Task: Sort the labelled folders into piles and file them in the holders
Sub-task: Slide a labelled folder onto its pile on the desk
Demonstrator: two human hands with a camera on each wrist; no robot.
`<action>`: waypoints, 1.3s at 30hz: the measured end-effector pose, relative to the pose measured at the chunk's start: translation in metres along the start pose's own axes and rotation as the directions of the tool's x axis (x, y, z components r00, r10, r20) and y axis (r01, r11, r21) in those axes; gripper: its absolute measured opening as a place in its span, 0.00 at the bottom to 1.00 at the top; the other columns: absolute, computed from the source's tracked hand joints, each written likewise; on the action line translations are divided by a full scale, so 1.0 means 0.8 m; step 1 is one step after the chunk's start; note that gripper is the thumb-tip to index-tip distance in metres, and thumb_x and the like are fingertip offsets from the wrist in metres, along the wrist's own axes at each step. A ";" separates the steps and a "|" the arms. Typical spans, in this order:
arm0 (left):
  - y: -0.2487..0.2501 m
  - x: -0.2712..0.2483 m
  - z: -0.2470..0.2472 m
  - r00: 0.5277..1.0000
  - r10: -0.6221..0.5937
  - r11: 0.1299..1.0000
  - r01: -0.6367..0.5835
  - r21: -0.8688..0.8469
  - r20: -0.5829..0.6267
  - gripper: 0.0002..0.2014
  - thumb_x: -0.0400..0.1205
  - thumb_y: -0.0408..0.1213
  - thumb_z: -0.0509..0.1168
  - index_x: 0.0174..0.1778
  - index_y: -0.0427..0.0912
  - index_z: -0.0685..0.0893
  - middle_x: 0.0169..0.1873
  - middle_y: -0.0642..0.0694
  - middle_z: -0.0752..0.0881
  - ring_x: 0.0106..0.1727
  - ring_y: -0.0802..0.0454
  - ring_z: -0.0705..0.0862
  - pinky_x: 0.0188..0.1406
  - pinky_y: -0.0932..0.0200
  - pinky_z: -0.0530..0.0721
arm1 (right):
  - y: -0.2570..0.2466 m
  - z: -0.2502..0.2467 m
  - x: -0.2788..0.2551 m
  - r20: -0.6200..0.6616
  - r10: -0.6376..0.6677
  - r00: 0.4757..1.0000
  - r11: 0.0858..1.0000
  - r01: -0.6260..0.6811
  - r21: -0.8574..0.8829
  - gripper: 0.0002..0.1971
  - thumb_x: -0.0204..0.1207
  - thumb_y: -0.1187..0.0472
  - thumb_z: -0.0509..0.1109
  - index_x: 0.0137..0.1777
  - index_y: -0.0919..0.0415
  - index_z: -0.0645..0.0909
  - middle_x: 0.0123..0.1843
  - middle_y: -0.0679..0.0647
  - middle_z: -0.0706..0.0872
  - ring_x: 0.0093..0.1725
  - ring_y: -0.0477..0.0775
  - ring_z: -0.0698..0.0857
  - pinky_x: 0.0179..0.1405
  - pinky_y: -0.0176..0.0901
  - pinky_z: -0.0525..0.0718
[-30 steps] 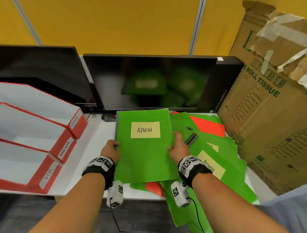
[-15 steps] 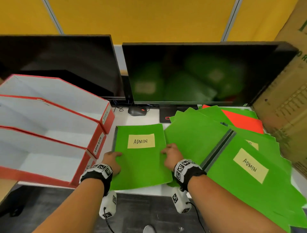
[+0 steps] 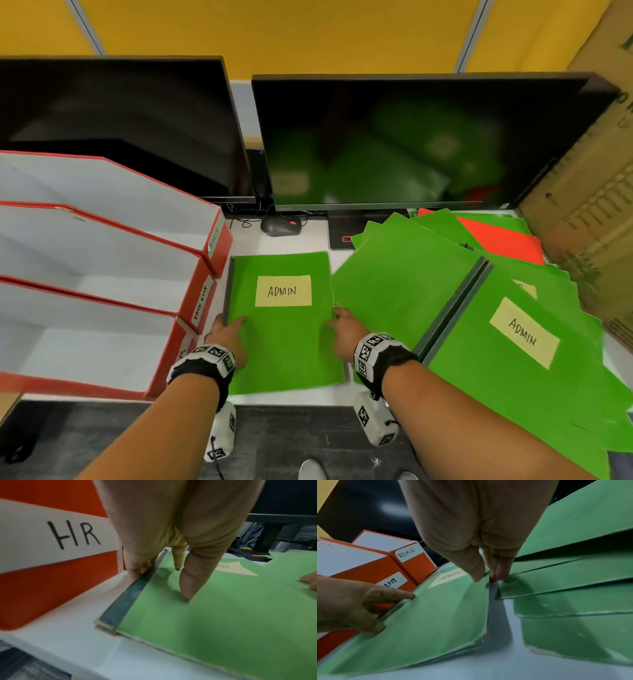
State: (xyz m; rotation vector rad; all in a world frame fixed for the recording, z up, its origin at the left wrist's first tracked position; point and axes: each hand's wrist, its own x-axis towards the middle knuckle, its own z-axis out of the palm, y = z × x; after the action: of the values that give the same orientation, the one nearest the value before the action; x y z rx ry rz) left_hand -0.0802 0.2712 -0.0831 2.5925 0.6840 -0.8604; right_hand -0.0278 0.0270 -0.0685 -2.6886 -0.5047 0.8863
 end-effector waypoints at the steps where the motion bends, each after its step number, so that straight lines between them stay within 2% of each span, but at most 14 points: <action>1: 0.002 0.001 0.001 1.000 -0.005 0.999 0.005 0.034 0.004 0.45 0.72 0.25 0.65 0.81 0.62 0.56 0.83 0.44 0.44 0.78 0.36 0.65 0.66 0.46 0.82 | 0.001 0.001 0.001 0.003 0.004 1.000 1.000 -0.004 0.000 0.28 0.73 0.75 0.62 0.75 0.65 0.71 0.84 0.59 0.51 0.80 0.58 0.64 0.77 0.41 0.69; 5: 0.008 0.004 0.002 1.000 -0.009 0.990 0.010 0.139 -0.006 0.43 0.73 0.28 0.64 0.82 0.60 0.55 0.83 0.42 0.45 0.79 0.34 0.62 0.70 0.44 0.78 | -0.002 0.003 0.004 0.035 0.025 0.999 0.998 -0.023 -0.055 0.26 0.72 0.73 0.64 0.73 0.66 0.74 0.83 0.59 0.54 0.80 0.60 0.64 0.77 0.44 0.69; 8: 0.018 0.005 0.001 1.000 -0.012 0.986 0.015 0.168 -0.019 0.41 0.75 0.29 0.63 0.82 0.57 0.55 0.83 0.41 0.46 0.79 0.35 0.62 0.72 0.43 0.76 | -0.005 0.003 0.005 0.035 0.047 0.998 0.995 -0.044 -0.084 0.25 0.71 0.70 0.66 0.70 0.65 0.77 0.80 0.58 0.62 0.76 0.63 0.66 0.76 0.50 0.69; 11: 0.031 0.005 0.001 0.999 0.012 0.985 -0.006 0.172 -0.031 0.41 0.75 0.32 0.65 0.82 0.54 0.54 0.83 0.41 0.51 0.80 0.36 0.60 0.76 0.43 0.71 | -0.001 -0.002 0.004 -0.009 0.038 0.999 0.999 -0.038 -0.039 0.25 0.69 0.70 0.66 0.69 0.66 0.77 0.74 0.60 0.69 0.71 0.61 0.72 0.73 0.48 0.73; 13: 0.042 0.004 0.001 0.997 0.061 0.985 -0.054 0.162 -0.037 0.41 0.74 0.33 0.66 0.83 0.51 0.55 0.82 0.42 0.57 0.80 0.38 0.63 0.76 0.44 0.71 | 0.005 -0.008 0.003 -0.063 0.038 0.997 0.999 -0.038 0.004 0.25 0.71 0.71 0.67 0.70 0.66 0.75 0.72 0.61 0.71 0.68 0.60 0.76 0.70 0.45 0.77; 16: 0.065 -0.002 0.000 0.992 0.123 0.990 -0.121 0.073 -0.032 0.40 0.75 0.30 0.66 0.82 0.49 0.57 0.80 0.43 0.64 0.75 0.40 0.73 0.67 0.49 0.81 | 0.021 -0.019 -0.006 -0.126 0.056 0.991 0.996 -0.047 0.073 0.26 0.74 0.69 0.67 0.73 0.60 0.74 0.70 0.60 0.71 0.66 0.60 0.78 0.68 0.45 0.79; 18: 0.083 -0.008 -0.001 0.985 0.168 0.986 -0.168 0.015 -0.024 0.39 0.76 0.29 0.66 0.82 0.48 0.58 0.79 0.41 0.64 0.70 0.40 0.78 0.58 0.52 0.85 | 0.035 -0.029 -0.016 -0.145 0.070 0.987 0.992 -0.054 0.111 0.25 0.76 0.67 0.65 0.74 0.56 0.73 0.70 0.60 0.71 0.66 0.61 0.78 0.68 0.47 0.79; 22: 0.126 -0.022 0.004 0.962 0.274 0.961 -0.274 -0.038 -0.012 0.37 0.77 0.27 0.65 0.82 0.45 0.59 0.78 0.40 0.66 0.65 0.42 0.81 0.49 0.58 0.85 | 0.072 -0.049 -0.040 -0.201 0.116 0.973 0.986 -0.089 0.142 0.22 0.79 0.64 0.63 0.73 0.56 0.75 0.70 0.60 0.73 0.66 0.62 0.79 0.66 0.49 0.80; 27: 0.186 -0.045 0.016 0.924 0.380 0.922 -0.382 -0.060 -0.045 0.32 0.79 0.32 0.66 0.80 0.42 0.64 0.75 0.43 0.73 0.72 0.44 0.75 0.69 0.55 0.76 | 0.129 -0.068 -0.074 -0.249 0.235 0.940 0.963 -0.189 0.193 0.20 0.80 0.62 0.63 0.72 0.55 0.76 0.69 0.60 0.73 0.66 0.62 0.79 0.66 0.49 0.80; 29: 0.213 -0.054 0.025 0.908 0.417 0.903 -0.419 -0.089 -0.049 0.29 0.79 0.33 0.67 0.78 0.42 0.68 0.72 0.43 0.77 0.70 0.45 0.78 0.69 0.55 0.76 | 0.156 -0.073 -0.089 -0.275 0.290 0.916 0.949 -0.238 0.209 0.20 0.79 0.61 0.63 0.71 0.56 0.77 0.68 0.61 0.75 0.66 0.63 0.79 0.66 0.51 0.80; 32: 0.253 -0.066 0.041 0.881 0.469 0.870 -0.472 -0.141 -0.054 0.24 0.79 0.34 0.68 0.73 0.43 0.75 0.67 0.43 0.81 0.66 0.46 0.81 0.66 0.56 0.79 | 0.193 -0.079 -0.113 -0.302 0.379 0.875 0.921 -0.323 0.219 0.18 0.77 0.61 0.63 0.66 0.54 0.80 0.64 0.61 0.78 0.62 0.63 0.81 0.61 0.52 0.83; 35: 0.291 -0.079 0.058 0.852 0.519 0.843 -0.523 -0.128 -0.068 0.20 0.79 0.37 0.69 0.68 0.44 0.80 0.65 0.45 0.83 0.64 0.47 0.83 0.65 0.58 0.79 | 0.230 -0.080 -0.136 -0.256 0.473 0.843 0.880 -0.436 0.188 0.20 0.76 0.60 0.64 0.68 0.50 0.77 0.65 0.58 0.75 0.64 0.63 0.78 0.62 0.54 0.81; 39: 0.337 -0.091 0.083 0.822 0.560 0.822 -0.567 -0.060 -0.101 0.19 0.79 0.43 0.69 0.65 0.44 0.82 0.65 0.47 0.83 0.66 0.49 0.81 0.66 0.59 0.77 | 0.271 -0.075 -0.159 -0.189 0.554 0.811 0.833 -0.540 0.124 0.20 0.77 0.59 0.63 0.70 0.52 0.75 0.66 0.57 0.73 0.68 0.62 0.74 0.65 0.59 0.77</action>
State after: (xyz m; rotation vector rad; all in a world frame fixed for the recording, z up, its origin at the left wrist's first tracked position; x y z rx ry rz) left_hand -0.0186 -0.0070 -0.0476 2.5331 -0.0541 -0.5198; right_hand -0.0344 -0.2289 -0.0320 -2.8606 0.3732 0.6937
